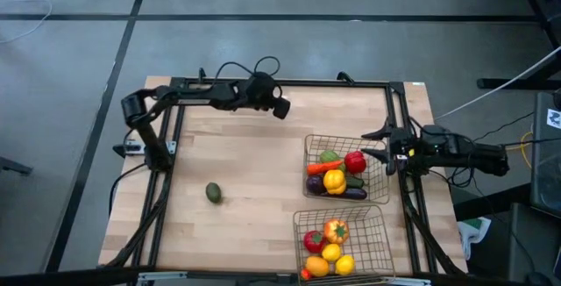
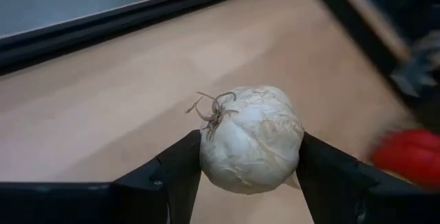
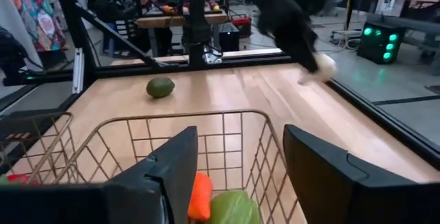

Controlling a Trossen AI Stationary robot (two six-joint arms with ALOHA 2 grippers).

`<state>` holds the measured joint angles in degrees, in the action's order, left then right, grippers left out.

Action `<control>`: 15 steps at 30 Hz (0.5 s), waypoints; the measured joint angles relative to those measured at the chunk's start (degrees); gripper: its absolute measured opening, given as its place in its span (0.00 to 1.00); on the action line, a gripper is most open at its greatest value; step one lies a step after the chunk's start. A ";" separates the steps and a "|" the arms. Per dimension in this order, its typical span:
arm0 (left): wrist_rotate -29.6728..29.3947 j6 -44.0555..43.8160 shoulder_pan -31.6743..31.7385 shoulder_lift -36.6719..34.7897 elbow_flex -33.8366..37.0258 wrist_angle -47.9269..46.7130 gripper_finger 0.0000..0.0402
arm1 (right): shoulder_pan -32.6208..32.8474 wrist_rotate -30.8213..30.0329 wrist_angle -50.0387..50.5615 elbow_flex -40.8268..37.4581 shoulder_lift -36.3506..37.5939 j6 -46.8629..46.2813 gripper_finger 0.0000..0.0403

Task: Sort produce into baskets
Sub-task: Put the garlic into the top wire basket

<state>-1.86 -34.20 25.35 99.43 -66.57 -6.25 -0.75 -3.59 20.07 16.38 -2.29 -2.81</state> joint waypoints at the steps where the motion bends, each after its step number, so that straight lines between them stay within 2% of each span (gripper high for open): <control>1: 0.16 -0.08 -1.11 -0.97 0.00 0.08 0.52 | -0.02 -0.29 0.19 -0.04 0.22 -0.04 0.53; 9: 0.01 -0.21 -12.82 -2.97 0.00 8.31 0.52 | 0.00 -0.50 -0.32 -1.13 0.33 -0.15 0.53; 15: -6.88 -1.85 -21.51 -2.90 0.00 11.77 0.52 | 0.00 -0.44 -5.54 -5.94 0.40 -0.61 0.53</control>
<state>-8.75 -36.05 3.84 96.53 -66.57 5.52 -0.76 -4.03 14.54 10.44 -1.89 -3.42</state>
